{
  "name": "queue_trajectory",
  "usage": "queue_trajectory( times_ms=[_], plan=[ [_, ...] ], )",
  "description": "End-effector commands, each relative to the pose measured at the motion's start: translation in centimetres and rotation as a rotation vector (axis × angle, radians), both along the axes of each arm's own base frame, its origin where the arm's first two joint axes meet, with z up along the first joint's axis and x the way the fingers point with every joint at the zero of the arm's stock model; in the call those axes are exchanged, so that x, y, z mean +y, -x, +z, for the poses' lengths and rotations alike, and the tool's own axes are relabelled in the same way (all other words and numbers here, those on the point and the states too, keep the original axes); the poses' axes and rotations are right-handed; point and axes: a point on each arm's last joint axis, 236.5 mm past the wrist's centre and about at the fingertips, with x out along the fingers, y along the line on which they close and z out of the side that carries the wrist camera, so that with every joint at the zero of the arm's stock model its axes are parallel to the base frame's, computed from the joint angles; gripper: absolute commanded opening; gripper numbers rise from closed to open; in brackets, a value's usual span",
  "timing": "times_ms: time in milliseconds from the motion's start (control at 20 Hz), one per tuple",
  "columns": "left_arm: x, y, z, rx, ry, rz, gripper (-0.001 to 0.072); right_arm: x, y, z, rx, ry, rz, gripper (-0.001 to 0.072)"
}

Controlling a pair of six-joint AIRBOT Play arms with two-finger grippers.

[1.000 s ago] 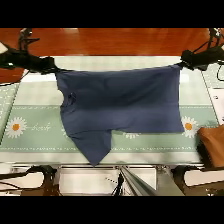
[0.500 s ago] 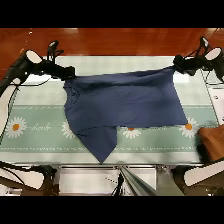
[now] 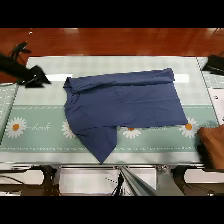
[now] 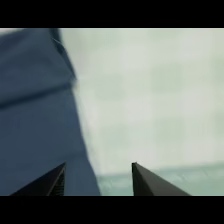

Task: Fold the shirts.

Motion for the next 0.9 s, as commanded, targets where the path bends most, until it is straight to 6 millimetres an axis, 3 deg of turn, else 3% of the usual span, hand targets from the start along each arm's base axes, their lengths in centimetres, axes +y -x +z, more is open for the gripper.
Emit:
queue_trajectory(
  times_ms=[0, 100, 200, 300, 450, 700, 850],
  plan=[
    [0.3, 8.7, -1.5, 0.105, 0.043, 0.043, 0.0534, -2.4, 6.6, -0.3, 0.111, -0.034, -0.07, 0.0485],
    [-1.6, 14.3, -5.6, 0.191, 0.072, 0.097, 0.0563, -1.2, 8.1, -2.9, 0.122, -0.128, -0.072, 0.0583],
    [-3.9, 19.2, -8.9, 0.303, 0.13, 0.109, 0.0563, 0.8, 9.4, -5.4, 0.165, -0.212, -0.047, 0.0589],
    [-6.1, 22.0, -10.9, 0.358, 0.205, 0.099, 0.0563, 2.7, 9.8, -6.9, 0.176, -0.289, -0.029, 0.0589],
    [-6.9, 21.7, -13.0, 0.331, 0.222, 0.183, 0.0562, 3.5, 10.1, -7.8, 0.183, -0.315, -0.016, 0.0588],
    [-8.0, 17.8, -13.6, 0.231, 0.268, 0.295, 0.0562, 2.9, 9.0, -7.8, 0.137, -0.294, -0.028, 0.0587],
    [-9.7, 16.8, -14.4, 0.223, 0.276, 0.293, 0.0562, 2.6, 8.7, -7.8, 0.123, -0.285, -0.033, 0.0587]
  ],
)
